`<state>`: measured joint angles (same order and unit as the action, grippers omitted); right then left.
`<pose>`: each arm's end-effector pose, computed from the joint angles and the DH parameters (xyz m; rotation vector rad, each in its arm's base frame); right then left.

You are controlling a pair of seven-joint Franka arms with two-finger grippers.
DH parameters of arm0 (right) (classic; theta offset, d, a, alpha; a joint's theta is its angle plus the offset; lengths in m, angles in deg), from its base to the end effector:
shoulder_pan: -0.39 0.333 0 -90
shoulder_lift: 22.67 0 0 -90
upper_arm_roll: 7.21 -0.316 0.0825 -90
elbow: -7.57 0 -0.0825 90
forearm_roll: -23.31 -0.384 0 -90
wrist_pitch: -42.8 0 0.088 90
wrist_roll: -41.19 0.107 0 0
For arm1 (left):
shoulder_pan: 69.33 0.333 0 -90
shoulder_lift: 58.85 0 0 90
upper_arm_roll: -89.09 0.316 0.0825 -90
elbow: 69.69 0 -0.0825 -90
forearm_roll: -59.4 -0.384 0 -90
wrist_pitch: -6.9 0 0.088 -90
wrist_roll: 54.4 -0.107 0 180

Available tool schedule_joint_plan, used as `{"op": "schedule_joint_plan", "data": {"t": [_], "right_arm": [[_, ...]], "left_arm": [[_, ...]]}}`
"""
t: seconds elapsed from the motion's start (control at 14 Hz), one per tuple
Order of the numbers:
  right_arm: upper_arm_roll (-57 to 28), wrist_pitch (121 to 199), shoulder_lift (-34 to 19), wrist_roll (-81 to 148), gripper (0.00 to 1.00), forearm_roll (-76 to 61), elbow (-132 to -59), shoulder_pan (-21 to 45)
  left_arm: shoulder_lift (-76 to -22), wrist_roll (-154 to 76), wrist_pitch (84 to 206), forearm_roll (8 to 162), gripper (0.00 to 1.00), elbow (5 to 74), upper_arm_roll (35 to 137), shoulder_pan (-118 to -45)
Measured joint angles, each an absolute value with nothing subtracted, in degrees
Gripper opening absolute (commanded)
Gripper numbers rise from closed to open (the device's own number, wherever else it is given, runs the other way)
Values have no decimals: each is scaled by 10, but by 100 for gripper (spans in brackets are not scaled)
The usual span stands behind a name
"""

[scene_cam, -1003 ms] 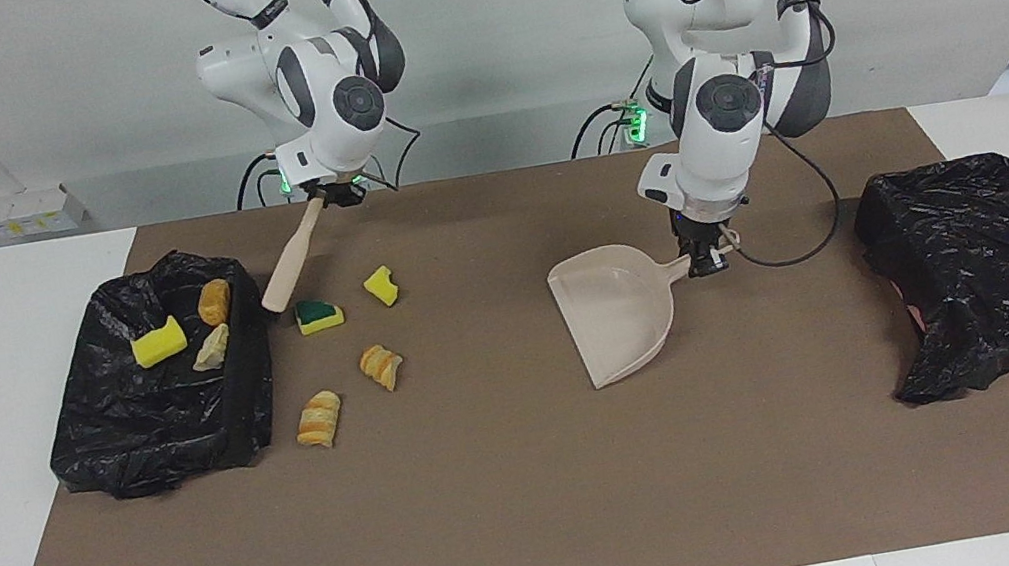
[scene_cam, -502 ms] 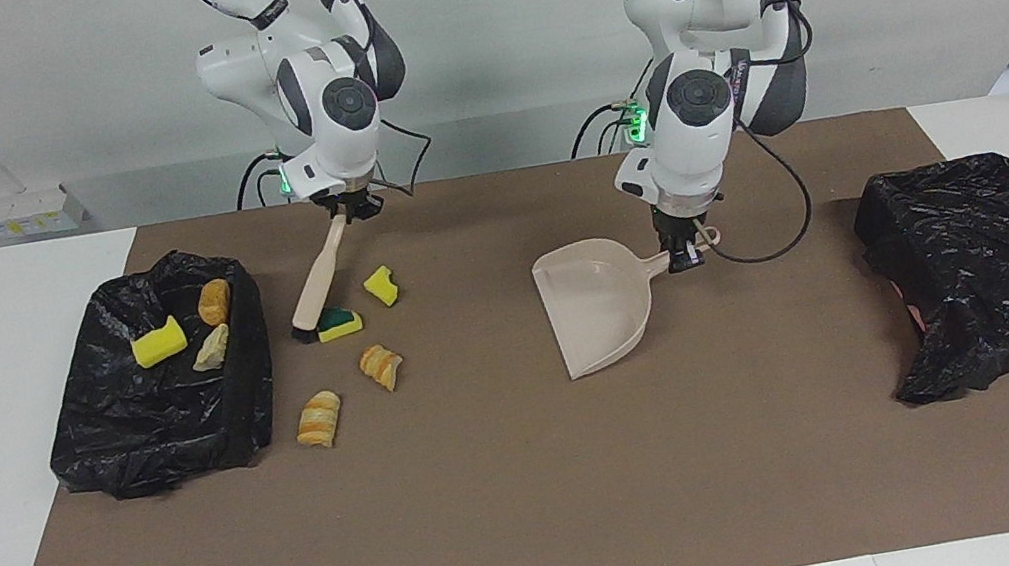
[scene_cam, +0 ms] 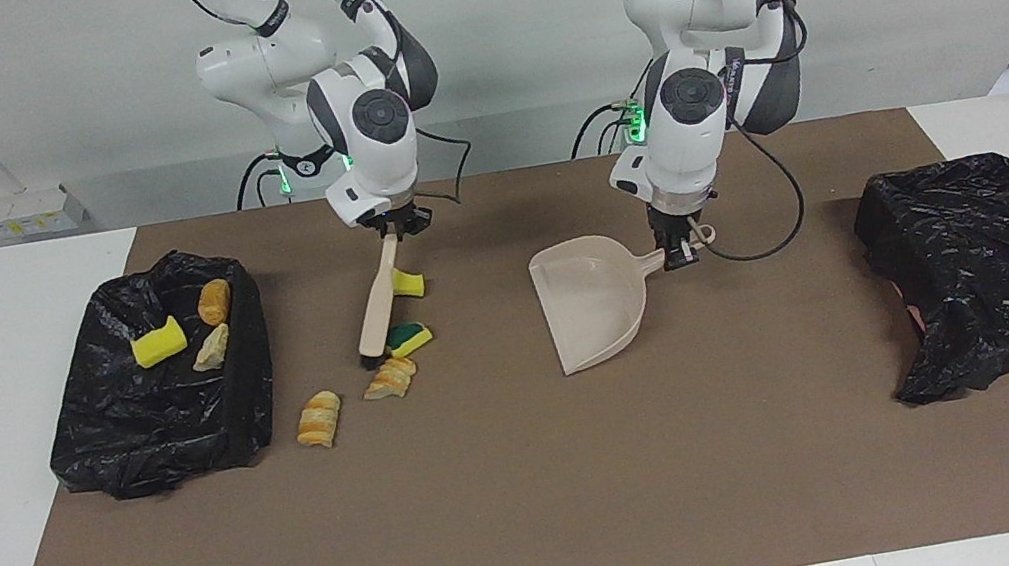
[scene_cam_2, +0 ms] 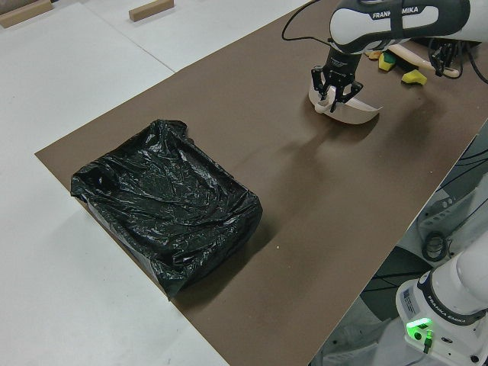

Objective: Sweep and dump trash in bin

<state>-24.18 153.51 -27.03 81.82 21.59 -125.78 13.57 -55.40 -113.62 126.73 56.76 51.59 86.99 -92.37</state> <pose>0.3956 0.2321 0.3461 2.9179 -0.2965 -0.3921 0.4921 -0.2283 0.3784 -2.2920 2.1288 0.1447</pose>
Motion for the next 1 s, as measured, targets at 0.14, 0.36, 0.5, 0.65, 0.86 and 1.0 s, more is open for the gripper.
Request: {"op": "schedule_joint_plan", "data": {"t": [0.14,0.36,0.5,0.65,0.86,1.0], "right_arm": [[-242,1535,-257,777,0,206,-1240,162],[-243,1535,-256,729,0,175,-1227,195],[-244,1535,-253,704,0,152,-1221,213],[-247,1536,-246,697,0,133,-1202,238],[-251,1537,-221,697,0,120,-1140,266],[-249,1523,-208,697,0,117,-1104,263]], "left_arm": [[-555,-1131,1267,568,0,517,870,-924],[-556,-1126,1269,568,0,521,870,-925],[-556,-1124,1281,568,0,528,870,-927],[-556,-1123,1295,568,0,536,870,-929],[-556,-1123,1302,568,0,539,869,-934],[-556,-1124,1305,568,0,539,870,-939]]}}
